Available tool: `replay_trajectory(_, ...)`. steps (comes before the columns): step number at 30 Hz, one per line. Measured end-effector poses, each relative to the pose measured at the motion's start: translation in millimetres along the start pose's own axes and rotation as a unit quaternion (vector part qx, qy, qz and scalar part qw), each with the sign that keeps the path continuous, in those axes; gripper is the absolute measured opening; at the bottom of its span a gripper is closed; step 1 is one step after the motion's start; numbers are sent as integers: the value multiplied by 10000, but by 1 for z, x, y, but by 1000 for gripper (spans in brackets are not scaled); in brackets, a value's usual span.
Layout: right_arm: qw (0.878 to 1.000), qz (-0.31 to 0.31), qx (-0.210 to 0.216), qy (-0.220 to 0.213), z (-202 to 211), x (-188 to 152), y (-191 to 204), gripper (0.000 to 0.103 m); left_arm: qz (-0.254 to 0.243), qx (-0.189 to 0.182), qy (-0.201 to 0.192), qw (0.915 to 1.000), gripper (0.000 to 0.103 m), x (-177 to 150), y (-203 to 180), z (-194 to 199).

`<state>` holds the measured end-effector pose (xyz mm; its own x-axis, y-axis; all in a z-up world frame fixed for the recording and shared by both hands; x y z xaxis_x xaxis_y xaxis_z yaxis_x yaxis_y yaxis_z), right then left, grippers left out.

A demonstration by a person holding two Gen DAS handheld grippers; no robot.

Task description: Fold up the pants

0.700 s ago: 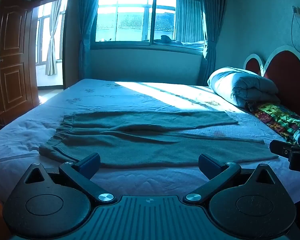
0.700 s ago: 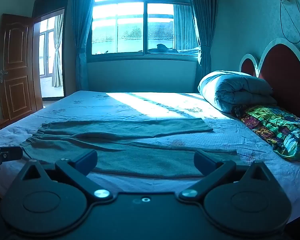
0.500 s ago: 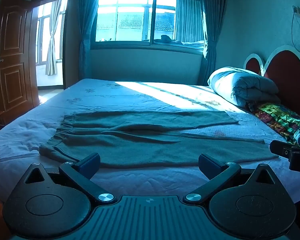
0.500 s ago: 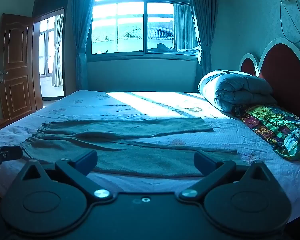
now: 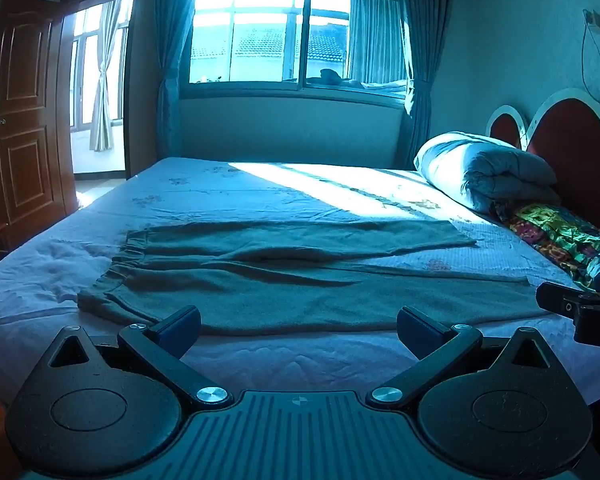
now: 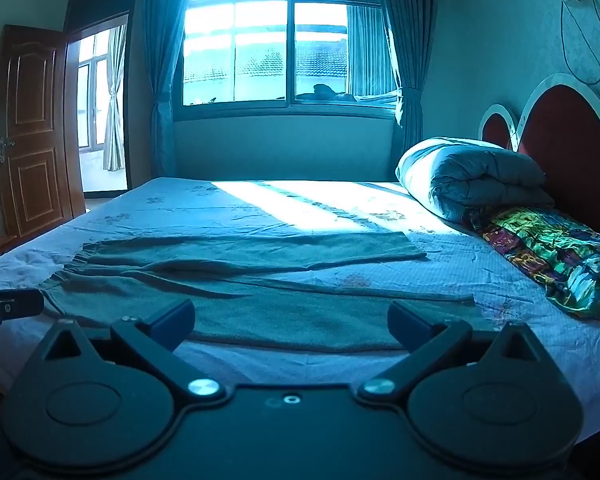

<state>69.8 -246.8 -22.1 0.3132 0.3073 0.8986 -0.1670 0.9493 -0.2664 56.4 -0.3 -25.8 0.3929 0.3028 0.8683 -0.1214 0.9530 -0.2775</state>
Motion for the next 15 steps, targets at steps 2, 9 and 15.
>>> replay_trajectory(2, 10000, 13, -2, -7, 0, 0, 1, 97, -9, 6, 0, 10000, 103, 0, 0, 0)
replay_trajectory(9, 10000, -4, 1, -6, 1, 0, 0, 97, -9, 6, 5, 10000, 103, 0, 0, 0)
replay_trajectory(15, 10000, 14, -10, -6, 2, 0, 0, 97, -7, 10, 19, 10000, 103, 0, 0, 0)
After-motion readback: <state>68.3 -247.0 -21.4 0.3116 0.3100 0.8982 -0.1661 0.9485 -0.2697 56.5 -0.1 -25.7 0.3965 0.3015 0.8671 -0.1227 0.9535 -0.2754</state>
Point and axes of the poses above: each gripper's, at about its wrist camera, not at the fingertips, and z roughly against the way its jaws point, y to its left, x to its top, the point moved 6 cm from there along -z, roughly the way its jaws point, and after that the axes turned 15 degrees about z, right-handed, at the moved point
